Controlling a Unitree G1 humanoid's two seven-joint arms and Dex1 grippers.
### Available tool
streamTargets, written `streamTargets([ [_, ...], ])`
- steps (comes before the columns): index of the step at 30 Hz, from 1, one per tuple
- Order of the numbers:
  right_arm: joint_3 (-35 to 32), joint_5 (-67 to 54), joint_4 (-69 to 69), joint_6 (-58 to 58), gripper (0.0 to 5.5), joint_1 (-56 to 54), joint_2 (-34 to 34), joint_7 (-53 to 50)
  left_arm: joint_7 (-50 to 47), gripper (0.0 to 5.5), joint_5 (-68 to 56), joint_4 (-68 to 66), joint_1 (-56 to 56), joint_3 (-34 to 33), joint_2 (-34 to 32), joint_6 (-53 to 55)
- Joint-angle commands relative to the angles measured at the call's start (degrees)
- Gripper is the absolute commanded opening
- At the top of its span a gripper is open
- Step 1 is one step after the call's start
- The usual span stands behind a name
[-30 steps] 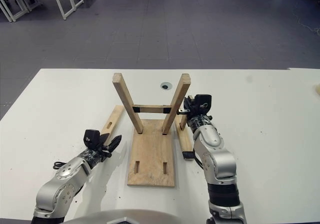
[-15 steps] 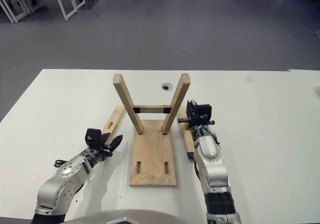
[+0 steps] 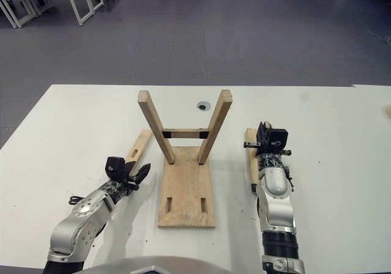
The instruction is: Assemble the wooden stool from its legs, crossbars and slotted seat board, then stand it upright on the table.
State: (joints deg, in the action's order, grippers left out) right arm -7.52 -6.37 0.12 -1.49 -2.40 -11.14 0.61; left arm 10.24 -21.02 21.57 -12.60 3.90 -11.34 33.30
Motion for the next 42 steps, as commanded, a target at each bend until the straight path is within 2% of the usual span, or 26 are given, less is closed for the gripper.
streamTargets([
  [1,-0.05,-1.14,1.84,2.55,0.93,1.92,1.45,1.24,0.02,3.05,0.95,-1.58,-0.21,0.19,0.21,1.03],
  [6,-0.49,-2.06,-3.02,7.87,1.96,2.40,1.07,2.61,-0.21,3.05,1.12,-1.34,-0.31,0.35,0.38,1.17],
  [10,-2.45,-1.19,-13.44,18.84,2.80,1.12,-0.27,-0.49,-0.46,3.05,1.29,-1.00,-0.69,0.38,0.79,1.28],
  [15,-5.41,-0.26,-27.86,37.18,2.80,-4.98,-3.19,-4.41,-0.68,3.05,2.02,-1.26,-0.64,0.47,1.55,1.39],
  [17,-6.15,-1.61,-30.87,44.75,2.80,-11.93,-3.95,-5.06,-1.18,3.05,2.25,-0.86,-1.50,0.23,2.02,1.17],
  [20,-8.03,-5.67,-26.77,54.76,2.80,-23.66,-2.64,-4.78,-1.62,3.05,2.69,-0.53,-2.16,0.52,2.59,1.27],
  [23,-8.24,-6.17,-17.42,61.50,2.80,-29.61,-2.91,-4.57,-1.71,3.05,3.05,-0.72,-1.97,0.79,3.06,1.35],
  [31,-7.55,-5.01,-10.28,62.40,2.80,-32.16,-4.39,-2.74,-2.31,3.05,3.50,-0.99,-1.94,0.72,4.24,1.10],
  [38,-9.10,-2.29,-15.66,55.42,2.80,-37.91,-6.72,-5.08,-2.15,3.05,3.46,-0.28,-1.73,0.55,3.91,2.04],
  [42,-5.38,-2.28,-12.95,56.28,2.80,-25.04,-2.15,-4.11,-1.96,3.05,3.64,-0.19,-1.37,0.25,4.03,2.66],
])
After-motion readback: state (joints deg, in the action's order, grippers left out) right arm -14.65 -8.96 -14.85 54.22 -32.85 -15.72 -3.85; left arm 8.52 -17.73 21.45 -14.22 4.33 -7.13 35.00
